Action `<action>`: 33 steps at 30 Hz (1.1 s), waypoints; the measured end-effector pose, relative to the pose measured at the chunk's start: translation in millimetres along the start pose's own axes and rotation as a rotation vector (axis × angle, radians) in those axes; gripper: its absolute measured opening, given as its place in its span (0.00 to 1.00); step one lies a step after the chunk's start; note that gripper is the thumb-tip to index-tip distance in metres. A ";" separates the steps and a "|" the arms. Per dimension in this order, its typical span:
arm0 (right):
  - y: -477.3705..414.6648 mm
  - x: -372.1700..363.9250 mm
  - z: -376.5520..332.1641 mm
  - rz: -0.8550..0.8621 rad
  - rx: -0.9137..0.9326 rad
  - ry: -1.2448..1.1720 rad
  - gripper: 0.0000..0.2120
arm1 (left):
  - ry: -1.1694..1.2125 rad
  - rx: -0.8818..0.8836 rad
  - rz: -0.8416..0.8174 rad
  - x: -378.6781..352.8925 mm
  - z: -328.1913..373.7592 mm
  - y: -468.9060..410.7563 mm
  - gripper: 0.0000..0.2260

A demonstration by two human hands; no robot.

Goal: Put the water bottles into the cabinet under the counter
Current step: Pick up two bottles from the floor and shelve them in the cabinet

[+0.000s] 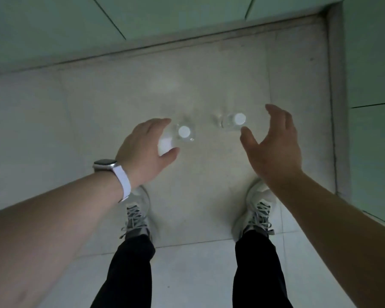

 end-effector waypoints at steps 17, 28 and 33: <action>-74.2 -142.0 80.2 -0.070 -0.099 -0.225 0.39 | 0.286 0.044 0.029 -128.2 -56.9 -87.2 0.35; -77.5 -159.9 86.8 -0.015 -0.129 -0.297 0.35 | 0.295 0.007 0.140 -125.8 -54.8 -86.9 0.33; -65.8 -138.1 72.8 -0.018 -0.103 -0.301 0.35 | 0.316 0.012 0.174 -97.6 -47.4 -75.3 0.29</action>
Point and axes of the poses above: each hand's wrist, its own y-axis away from the middle knuckle, its own x-axis out of the back of the hand, z = x × y, the point moved 10 cm from there along -y, towards the middle knuckle, and after that the axes turned 4 degrees about -x, right-handed, at the moved point
